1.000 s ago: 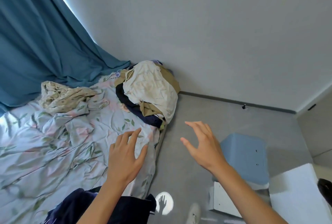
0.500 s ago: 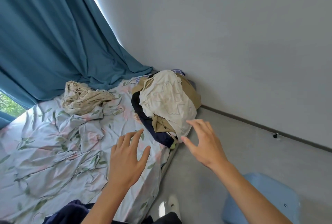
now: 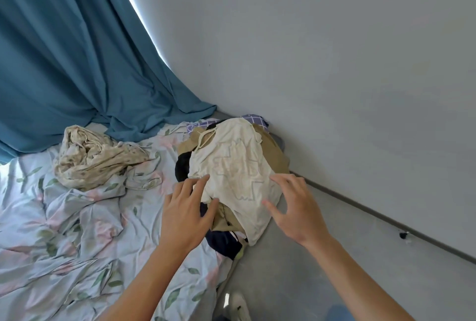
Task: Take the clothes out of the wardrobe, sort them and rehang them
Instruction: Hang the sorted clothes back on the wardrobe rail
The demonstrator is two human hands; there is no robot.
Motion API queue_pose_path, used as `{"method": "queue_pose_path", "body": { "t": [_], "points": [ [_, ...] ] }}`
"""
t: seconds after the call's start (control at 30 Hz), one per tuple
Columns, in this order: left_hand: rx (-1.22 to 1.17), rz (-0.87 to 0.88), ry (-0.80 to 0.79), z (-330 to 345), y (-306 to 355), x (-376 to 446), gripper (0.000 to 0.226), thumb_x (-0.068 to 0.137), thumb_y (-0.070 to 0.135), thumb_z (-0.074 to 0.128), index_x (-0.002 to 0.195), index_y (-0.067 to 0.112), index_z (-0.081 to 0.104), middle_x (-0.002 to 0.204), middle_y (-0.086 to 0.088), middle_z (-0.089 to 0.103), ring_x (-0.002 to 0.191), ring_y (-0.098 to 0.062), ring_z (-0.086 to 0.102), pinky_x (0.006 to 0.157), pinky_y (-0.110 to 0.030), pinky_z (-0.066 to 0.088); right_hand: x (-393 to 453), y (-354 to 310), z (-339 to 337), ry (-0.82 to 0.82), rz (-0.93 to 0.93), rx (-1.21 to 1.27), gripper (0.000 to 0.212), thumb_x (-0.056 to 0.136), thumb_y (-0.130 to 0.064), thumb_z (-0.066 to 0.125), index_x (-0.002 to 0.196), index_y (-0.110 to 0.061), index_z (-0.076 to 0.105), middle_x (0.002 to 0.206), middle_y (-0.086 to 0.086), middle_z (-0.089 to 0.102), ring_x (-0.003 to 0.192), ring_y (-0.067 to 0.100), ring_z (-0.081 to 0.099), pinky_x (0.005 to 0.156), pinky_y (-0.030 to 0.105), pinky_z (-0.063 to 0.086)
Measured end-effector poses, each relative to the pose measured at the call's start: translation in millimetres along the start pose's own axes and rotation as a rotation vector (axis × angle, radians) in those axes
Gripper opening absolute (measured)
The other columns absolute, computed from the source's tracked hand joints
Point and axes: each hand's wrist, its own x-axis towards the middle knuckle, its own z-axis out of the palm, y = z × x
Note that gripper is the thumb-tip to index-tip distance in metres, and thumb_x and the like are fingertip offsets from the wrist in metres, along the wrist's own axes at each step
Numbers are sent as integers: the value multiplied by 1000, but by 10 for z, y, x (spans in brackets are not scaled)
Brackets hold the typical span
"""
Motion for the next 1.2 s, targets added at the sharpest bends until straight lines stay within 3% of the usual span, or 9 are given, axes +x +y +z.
{"method": "queue_pose_path", "body": {
  "t": [0.13,0.47,0.8,1.1,1.2],
  "points": [
    [5,-18,1,100,-96,574,58,101,61,42,150,30,50,131,13,56,121,-18,51,94,-40,46,481,155,117,-34,17,2,59,92,-61,55,142,-29,53,141,-15,50,132,10,45,105,42,49],
    [3,-215,34,580,-307,1469,58,100,61,43,149,31,50,129,13,57,122,-18,52,95,-41,47,2201,591,436,-171,-123,-17,56,95,-59,60,143,-32,51,143,-14,49,136,8,41,112,35,43],
    [91,-630,36,1434,-312,2746,64,99,63,41,151,28,49,132,6,58,123,-24,52,93,-45,46,4440,1415,1122,-466,-350,-16,58,97,-59,58,146,-29,51,146,-11,48,135,15,42,110,41,44],
    [33,-806,-52,2778,-678,3411,63,99,64,40,151,29,45,125,9,57,117,-21,54,89,-43,48,5575,1981,2351,-665,-568,-103,61,99,-62,52,150,-29,45,149,-10,45,137,14,40,111,39,43],
    [-7,-855,-95,3391,-972,3408,67,99,65,33,153,27,45,133,6,58,123,-24,54,93,-44,49,5723,2219,2902,-739,-594,-130,60,103,-58,47,155,-29,38,158,-10,40,144,13,35,115,37,40]
  ]
}}
